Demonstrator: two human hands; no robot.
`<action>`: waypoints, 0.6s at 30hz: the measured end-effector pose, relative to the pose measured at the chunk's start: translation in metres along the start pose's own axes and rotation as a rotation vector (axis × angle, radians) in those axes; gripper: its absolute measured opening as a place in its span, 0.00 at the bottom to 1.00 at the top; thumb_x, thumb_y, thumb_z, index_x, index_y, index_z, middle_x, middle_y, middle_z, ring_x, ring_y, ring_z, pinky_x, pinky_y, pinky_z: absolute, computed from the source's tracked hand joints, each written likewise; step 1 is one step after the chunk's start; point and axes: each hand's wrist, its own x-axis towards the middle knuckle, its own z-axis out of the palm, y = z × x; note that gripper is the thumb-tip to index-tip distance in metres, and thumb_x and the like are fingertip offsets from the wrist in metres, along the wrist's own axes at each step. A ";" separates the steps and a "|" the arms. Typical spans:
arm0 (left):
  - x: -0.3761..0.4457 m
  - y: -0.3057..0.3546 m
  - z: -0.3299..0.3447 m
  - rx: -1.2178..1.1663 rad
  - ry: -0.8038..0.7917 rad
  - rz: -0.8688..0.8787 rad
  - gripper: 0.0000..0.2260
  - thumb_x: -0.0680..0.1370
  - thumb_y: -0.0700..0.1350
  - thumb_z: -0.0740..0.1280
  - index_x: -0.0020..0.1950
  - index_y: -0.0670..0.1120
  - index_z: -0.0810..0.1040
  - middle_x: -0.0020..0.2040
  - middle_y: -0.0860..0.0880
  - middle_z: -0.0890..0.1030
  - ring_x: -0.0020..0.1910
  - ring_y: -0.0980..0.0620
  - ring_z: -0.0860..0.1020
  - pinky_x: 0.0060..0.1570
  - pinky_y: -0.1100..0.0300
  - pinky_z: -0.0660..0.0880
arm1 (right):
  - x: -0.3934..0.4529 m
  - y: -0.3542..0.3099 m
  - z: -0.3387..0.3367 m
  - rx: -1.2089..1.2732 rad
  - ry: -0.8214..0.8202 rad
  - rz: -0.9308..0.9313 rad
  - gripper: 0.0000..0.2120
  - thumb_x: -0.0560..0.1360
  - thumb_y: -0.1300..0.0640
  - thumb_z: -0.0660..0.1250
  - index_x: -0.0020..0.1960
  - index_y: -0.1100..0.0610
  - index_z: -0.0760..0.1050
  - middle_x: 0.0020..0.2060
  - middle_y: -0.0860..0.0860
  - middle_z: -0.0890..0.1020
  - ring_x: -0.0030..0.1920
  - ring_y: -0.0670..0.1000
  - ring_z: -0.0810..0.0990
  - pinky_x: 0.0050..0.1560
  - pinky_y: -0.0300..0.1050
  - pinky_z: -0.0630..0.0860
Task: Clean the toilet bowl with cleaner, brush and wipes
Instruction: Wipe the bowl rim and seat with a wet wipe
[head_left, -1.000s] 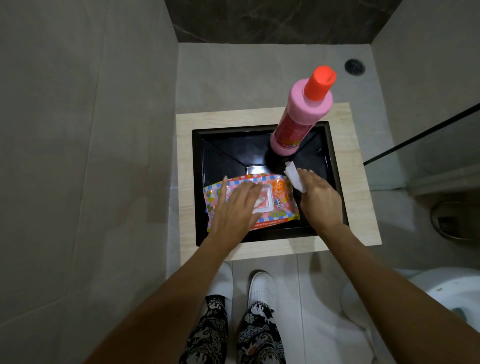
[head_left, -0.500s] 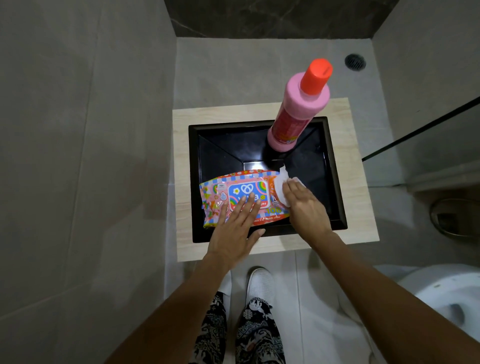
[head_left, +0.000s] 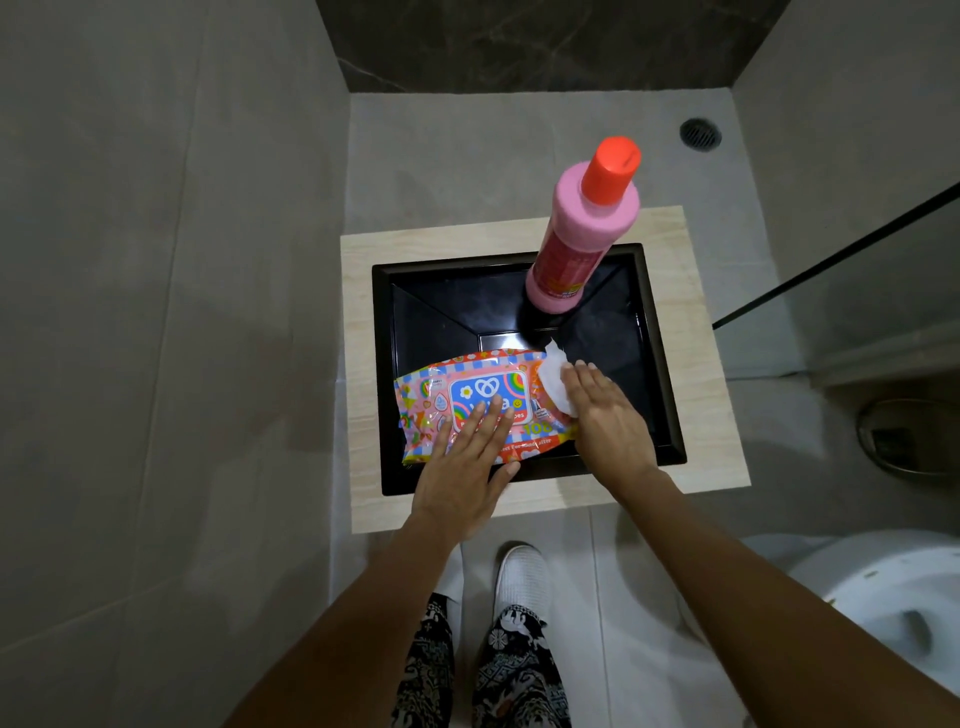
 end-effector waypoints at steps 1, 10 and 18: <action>0.000 0.000 -0.001 0.003 -0.004 -0.008 0.30 0.80 0.61 0.34 0.77 0.49 0.52 0.77 0.50 0.53 0.76 0.51 0.49 0.71 0.47 0.50 | 0.000 0.000 -0.001 -0.004 0.004 0.005 0.35 0.78 0.56 0.63 0.78 0.60 0.47 0.77 0.57 0.54 0.77 0.54 0.52 0.75 0.45 0.48; -0.006 0.008 -0.014 0.002 -0.037 -0.004 0.44 0.69 0.65 0.18 0.78 0.45 0.44 0.79 0.48 0.44 0.77 0.52 0.42 0.72 0.51 0.36 | -0.005 -0.002 0.000 0.054 0.011 0.024 0.35 0.78 0.60 0.63 0.78 0.60 0.47 0.77 0.57 0.55 0.77 0.54 0.52 0.76 0.45 0.48; 0.001 0.011 -0.019 0.092 -0.090 -0.037 0.38 0.71 0.60 0.24 0.78 0.46 0.40 0.78 0.48 0.41 0.77 0.52 0.39 0.72 0.46 0.36 | -0.003 0.000 0.001 0.054 -0.022 0.037 0.36 0.78 0.58 0.64 0.78 0.60 0.47 0.77 0.57 0.54 0.77 0.54 0.51 0.76 0.45 0.47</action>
